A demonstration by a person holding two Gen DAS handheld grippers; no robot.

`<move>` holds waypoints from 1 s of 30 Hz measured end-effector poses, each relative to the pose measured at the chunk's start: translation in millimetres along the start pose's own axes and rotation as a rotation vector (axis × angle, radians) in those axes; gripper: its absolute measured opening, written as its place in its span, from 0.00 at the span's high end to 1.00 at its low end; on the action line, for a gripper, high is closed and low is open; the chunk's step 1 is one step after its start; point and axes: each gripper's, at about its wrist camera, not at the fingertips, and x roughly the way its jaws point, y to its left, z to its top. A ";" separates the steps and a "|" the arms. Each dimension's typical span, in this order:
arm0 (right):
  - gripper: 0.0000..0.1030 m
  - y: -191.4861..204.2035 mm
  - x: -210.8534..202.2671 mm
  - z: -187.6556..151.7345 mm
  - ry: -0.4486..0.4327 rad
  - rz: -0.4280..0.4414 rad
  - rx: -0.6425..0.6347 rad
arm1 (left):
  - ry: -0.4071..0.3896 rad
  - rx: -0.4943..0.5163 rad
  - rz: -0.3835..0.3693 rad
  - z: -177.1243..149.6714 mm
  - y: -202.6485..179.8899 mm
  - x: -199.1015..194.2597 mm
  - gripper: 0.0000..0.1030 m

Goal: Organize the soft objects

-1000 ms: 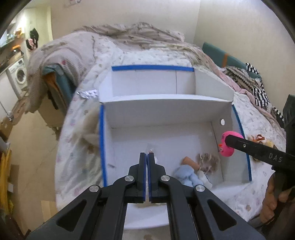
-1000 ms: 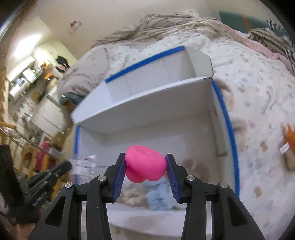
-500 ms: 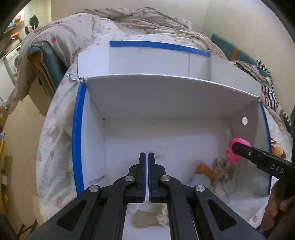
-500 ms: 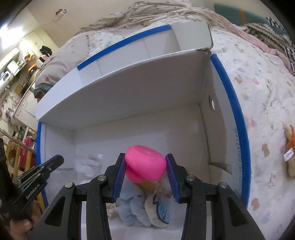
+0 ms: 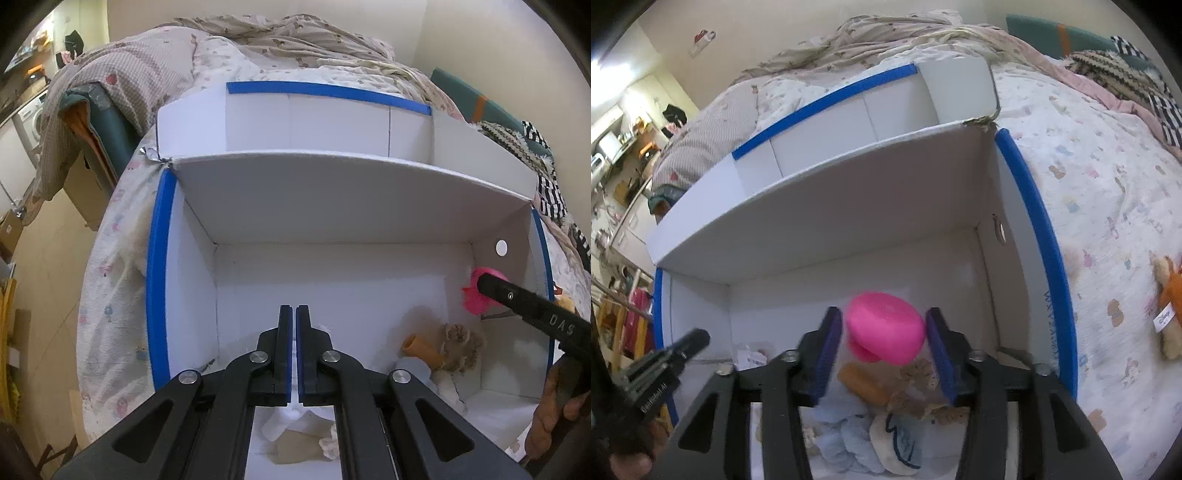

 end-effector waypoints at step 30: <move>0.00 36.5 -82.8 -48.4 -0.155 0.028 -0.106 | -0.134 0.023 0.069 -20.9 -3.7 -99.3 0.00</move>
